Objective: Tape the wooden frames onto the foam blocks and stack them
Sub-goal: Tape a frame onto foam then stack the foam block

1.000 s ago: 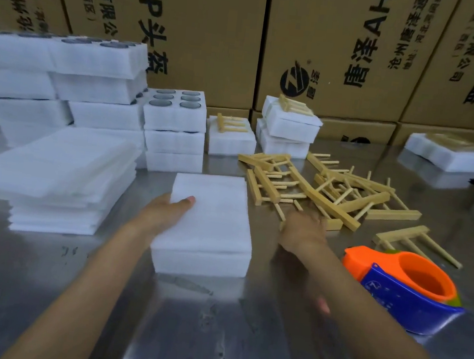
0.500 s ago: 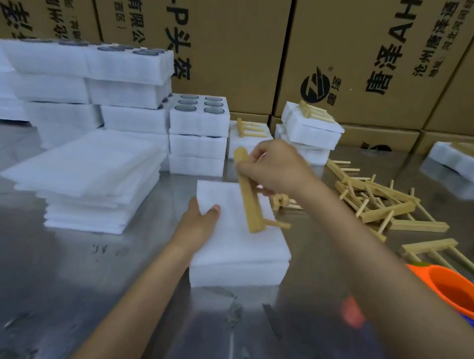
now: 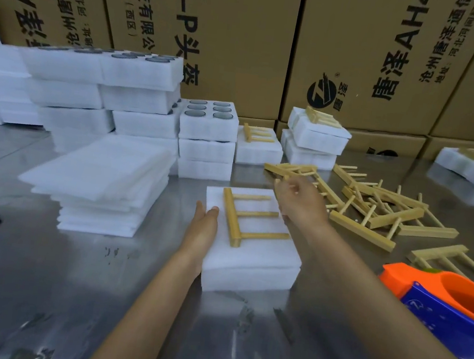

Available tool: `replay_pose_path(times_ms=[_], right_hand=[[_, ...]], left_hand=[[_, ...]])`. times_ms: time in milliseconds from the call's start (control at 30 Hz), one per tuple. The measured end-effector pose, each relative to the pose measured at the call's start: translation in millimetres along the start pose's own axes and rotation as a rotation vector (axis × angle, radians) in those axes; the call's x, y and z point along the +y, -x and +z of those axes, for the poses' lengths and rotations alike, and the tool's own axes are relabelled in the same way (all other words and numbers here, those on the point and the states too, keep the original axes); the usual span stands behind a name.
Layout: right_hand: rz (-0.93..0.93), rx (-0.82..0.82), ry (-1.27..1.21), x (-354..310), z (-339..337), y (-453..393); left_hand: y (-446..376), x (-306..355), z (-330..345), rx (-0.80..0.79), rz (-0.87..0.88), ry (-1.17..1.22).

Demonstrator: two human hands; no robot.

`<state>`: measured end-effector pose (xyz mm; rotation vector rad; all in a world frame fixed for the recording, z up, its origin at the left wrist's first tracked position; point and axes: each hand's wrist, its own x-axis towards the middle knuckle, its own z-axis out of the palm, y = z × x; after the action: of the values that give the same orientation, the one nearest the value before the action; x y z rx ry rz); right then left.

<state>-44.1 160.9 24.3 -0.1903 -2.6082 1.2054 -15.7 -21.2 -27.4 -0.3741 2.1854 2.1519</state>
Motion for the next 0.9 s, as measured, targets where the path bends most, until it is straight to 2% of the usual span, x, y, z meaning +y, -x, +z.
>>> replay_pose_path(times_ms=[100, 167, 233, 333, 433, 500, 567, 667, 733, 767, 900], right_hand=[[0.37, -0.326, -0.292, 23, -6, 11], [0.47, -0.47, -0.544, 33, -2, 20], [0.49, -0.527, -0.666, 37, 4, 28], [0.465, -0.542, -0.624, 39, 3, 35], [0.332, -0.57, -0.324, 32, -16, 40], [0.163, -0.527, -0.04, 21, -37, 46], [-0.037, -0.406, 0.136, 19, -60, 56], [-0.16, -0.007, 0.411, 43, -94, 79], [-0.099, 0.259, 0.578, 70, -119, 94], [-0.04, 0.326, 0.631, 84, -130, 98], [0.207, 0.366, 0.741, 128, -143, 108]], left_hand=[[3, -2, -3, -0.106, 0.016, 0.198], [4, -2, -4, -0.157, 0.036, 0.212], [4, -2, -5, -0.178, 0.025, 0.214], [5, -6, -7, -0.213, 0.013, 0.205], [2, -7, -10, -0.228, 0.03, 0.169], [-1, -6, -10, -0.256, 0.024, 0.187], [-3, -6, -8, -0.281, 0.021, 0.2], [-6, -8, -4, -0.253, 0.046, 0.178], [-9, -12, -1, -0.218, 0.062, 0.167], [-9, -12, -1, -0.2, 0.065, 0.159], [-16, -15, 1, -0.149, 0.069, 0.095]])
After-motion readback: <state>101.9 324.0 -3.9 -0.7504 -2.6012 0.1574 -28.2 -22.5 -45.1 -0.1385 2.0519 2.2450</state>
